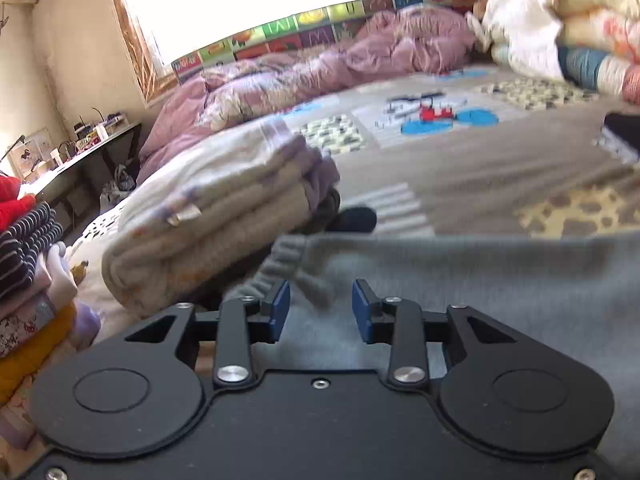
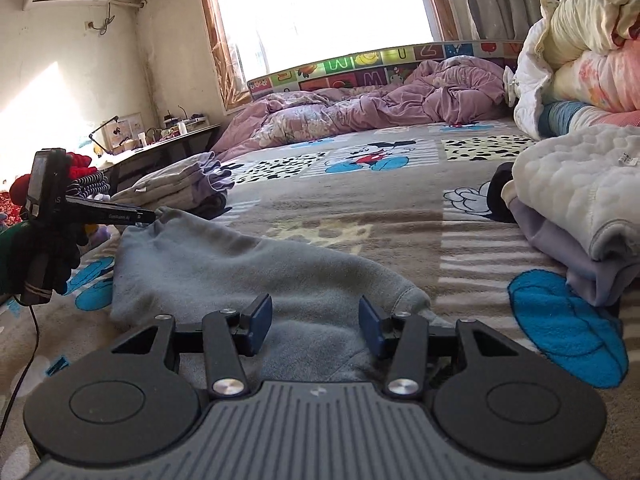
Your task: Fold clothes
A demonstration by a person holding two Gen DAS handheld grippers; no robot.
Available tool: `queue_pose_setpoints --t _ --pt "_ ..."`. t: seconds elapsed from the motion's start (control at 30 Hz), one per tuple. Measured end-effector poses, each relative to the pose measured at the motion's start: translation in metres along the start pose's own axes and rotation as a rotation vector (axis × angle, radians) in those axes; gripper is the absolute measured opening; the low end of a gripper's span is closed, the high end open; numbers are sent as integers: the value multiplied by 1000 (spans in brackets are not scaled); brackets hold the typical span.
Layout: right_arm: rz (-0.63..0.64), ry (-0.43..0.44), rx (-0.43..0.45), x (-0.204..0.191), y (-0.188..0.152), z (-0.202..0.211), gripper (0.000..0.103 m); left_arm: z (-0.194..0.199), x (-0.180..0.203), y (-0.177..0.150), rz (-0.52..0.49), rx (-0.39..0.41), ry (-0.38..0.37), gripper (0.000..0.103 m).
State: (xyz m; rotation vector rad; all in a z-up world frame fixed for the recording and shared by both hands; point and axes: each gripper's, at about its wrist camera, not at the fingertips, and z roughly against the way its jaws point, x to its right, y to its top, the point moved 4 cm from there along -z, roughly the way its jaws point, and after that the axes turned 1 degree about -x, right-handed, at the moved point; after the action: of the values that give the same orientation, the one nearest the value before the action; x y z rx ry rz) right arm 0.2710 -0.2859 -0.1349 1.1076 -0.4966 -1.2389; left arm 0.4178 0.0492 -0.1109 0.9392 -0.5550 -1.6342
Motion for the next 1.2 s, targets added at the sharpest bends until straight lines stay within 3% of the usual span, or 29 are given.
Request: queue_pose_setpoints --t 0.07,0.1,0.2,0.23,0.37,0.5,0.6,0.93,1.07,1.13,1.17,1.2 --pt "1 -2 -30 1 -2 -5 49 -10 4 -7 -31 -49 18 39" --pt "10 -6 -27 -1 -1 -4 49 -2 -3 -1 35 -39 -2 39" --pt "16 3 14 -3 3 5 49 38 -38 7 286 82 -39 45" --pt "14 8 34 -3 6 10 49 45 -53 3 389 85 -63 45" --pt "-33 9 80 10 12 23 49 44 -103 -30 793 11 -202 47" --pt "-52 -7 49 19 8 23 49 17 -119 -62 1048 -69 -345 47" --pt "-43 -17 32 19 4 19 50 -4 -114 -75 1137 -107 -398 47" --pt "-67 -15 20 24 -2 10 53 -24 -125 -79 1336 -27 -610 53" --pt "-83 -3 21 27 -1 11 53 -19 -130 -74 1349 -6 -645 71" --pt "-84 -1 22 27 -2 11 53 -20 -124 -62 1250 -47 -563 69" --pt "-85 -1 22 27 -2 11 53 -21 -121 -57 1186 -59 -522 62" --pt "-85 -1 22 27 -2 11 53 -22 -117 -56 1143 -75 -478 41"
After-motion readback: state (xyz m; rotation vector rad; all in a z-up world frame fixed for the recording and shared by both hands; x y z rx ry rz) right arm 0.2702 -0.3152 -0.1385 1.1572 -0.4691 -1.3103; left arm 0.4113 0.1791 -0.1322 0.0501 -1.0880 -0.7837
